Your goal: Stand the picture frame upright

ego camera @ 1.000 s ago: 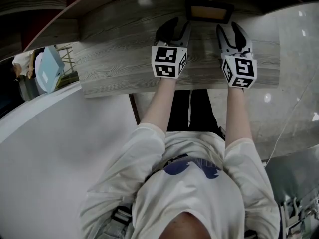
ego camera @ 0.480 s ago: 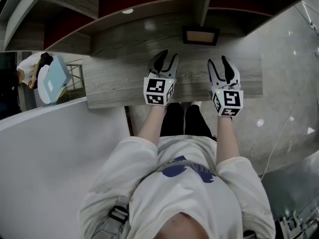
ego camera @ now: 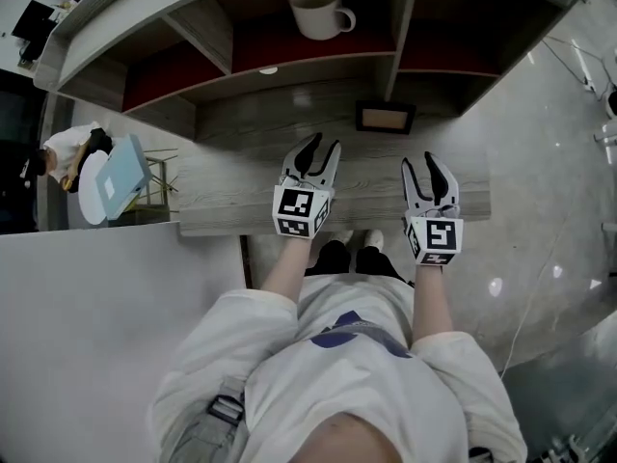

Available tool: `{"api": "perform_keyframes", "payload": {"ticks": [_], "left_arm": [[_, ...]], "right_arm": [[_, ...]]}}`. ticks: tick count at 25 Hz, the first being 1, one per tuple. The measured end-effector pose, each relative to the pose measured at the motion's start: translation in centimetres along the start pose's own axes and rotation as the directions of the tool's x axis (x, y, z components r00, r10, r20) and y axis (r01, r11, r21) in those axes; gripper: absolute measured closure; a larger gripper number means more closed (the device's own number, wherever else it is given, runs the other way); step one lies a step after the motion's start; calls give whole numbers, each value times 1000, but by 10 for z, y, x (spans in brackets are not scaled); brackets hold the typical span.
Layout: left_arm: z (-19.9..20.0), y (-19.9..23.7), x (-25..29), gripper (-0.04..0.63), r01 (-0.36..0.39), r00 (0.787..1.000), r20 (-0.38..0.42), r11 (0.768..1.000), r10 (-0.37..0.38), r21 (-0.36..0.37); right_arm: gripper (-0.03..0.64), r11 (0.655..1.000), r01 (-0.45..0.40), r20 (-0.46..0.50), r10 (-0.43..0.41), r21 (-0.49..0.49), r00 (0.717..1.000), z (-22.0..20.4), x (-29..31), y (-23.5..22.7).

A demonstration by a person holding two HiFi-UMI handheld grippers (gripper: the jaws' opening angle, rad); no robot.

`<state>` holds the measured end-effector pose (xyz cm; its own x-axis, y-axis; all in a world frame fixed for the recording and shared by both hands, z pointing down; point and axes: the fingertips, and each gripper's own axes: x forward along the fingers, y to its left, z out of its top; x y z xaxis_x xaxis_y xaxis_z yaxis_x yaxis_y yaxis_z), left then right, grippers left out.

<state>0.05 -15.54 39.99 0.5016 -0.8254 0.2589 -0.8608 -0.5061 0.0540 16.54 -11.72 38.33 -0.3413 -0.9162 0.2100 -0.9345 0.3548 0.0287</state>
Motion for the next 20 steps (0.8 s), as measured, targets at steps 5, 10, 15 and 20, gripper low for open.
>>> {"api": "perform_keyframes", "payload": {"ticks": [5,10,15,20], "left_arm": [[31,-2,-8,469,3,998,57,1000,-3,1],[67,-8,-11,469,17,991,134,1000,-17,3],[104,-16,-14,469,33,978,204,999,-36,19],[130,-17,-16,470,31,970,242,999,-36,22]], "right_arm": [[466,1000,23,67,-22,-11,997,34,-6,-6],[471,999,41,151,-35,-31,988,72,-12,-9],[476,997,64,210,-54,-41,976,100,-17,-16],[503,996,79,262,-63,-52,963,124,-24,-20]]}}
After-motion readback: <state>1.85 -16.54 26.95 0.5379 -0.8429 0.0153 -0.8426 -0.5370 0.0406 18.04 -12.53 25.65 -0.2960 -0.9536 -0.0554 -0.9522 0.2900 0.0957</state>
